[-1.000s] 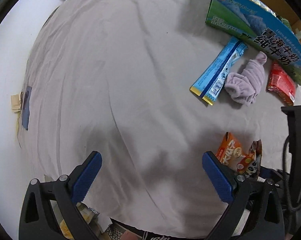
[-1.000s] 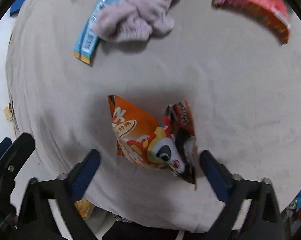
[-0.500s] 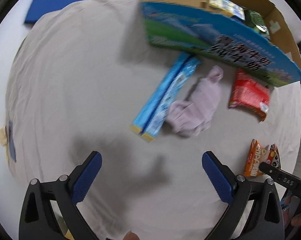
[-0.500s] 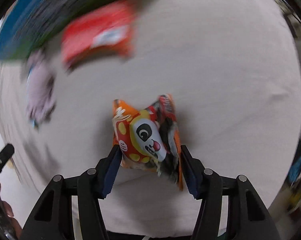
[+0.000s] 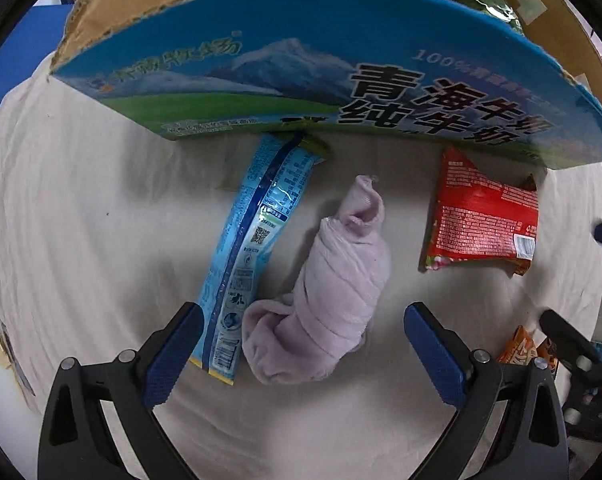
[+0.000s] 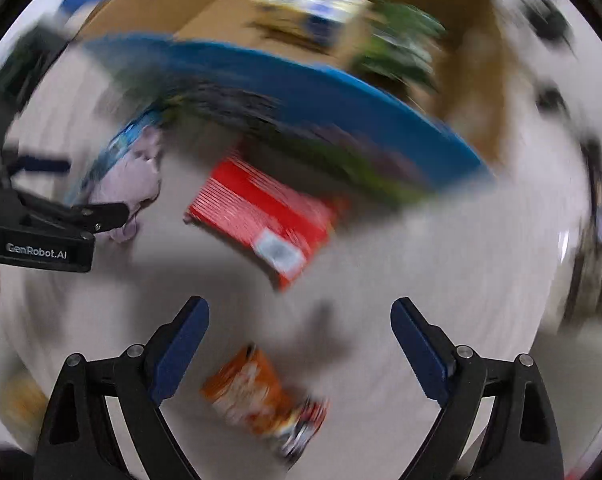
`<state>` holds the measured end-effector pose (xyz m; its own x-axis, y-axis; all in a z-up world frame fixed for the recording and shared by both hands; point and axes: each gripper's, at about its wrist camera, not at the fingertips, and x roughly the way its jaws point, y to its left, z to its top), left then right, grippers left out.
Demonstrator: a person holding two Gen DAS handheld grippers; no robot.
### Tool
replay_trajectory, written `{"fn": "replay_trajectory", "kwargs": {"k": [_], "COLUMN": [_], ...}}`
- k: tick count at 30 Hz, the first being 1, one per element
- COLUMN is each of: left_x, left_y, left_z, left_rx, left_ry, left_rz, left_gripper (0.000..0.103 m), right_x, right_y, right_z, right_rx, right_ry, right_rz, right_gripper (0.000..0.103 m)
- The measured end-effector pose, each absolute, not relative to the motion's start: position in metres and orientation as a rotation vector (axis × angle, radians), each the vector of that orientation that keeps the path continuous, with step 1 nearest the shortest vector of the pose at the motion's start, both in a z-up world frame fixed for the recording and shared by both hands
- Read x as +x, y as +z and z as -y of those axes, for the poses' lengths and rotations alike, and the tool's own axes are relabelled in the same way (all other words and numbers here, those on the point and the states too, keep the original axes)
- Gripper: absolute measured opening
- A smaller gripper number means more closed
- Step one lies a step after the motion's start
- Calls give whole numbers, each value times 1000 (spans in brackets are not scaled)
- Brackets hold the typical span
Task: Organize soft objects
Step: 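Grasp the red snack bag with the right tool while the left tool grasps the lilac sock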
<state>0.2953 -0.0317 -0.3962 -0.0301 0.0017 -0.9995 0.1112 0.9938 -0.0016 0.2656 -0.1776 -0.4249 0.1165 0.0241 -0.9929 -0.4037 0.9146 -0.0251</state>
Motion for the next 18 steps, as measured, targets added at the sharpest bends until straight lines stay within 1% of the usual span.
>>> {"fn": "replay_trajectory", "kwargs": {"k": [3,8,9,12,15,16,18], "left_x": [293,284,281,275,268,266,274], "left_y": [-404,-415,-416,-416,-416,-417,-420], "left_z": [23,9,6,-2,-15,-21,-33], "left_rx": [70,57,56,44,24,15,8], "left_ry": [-79,-62,-60,-56,-53,-51,-49], "left_rz": [-1617,-1638,-1641,-1637,-1636,-1636,-1631], "left_gripper": [103,103,103,103,103,103,103], "right_x": [287,303,306,301,296,296,302], "right_y": [-443,-480,-490,-495,-487,-483,-476], "right_z": [150,135,128,131,130,132,137], "right_rx": [-414,-475,-475,-388,-174,-130,-137], "right_ry": [392,415,407,433,563,575,531], "right_rz": [-1421,-1454,-1465,-1496,-1594,-1598,-1549], "right_gripper": [94,93,90,89,87,87,87]}}
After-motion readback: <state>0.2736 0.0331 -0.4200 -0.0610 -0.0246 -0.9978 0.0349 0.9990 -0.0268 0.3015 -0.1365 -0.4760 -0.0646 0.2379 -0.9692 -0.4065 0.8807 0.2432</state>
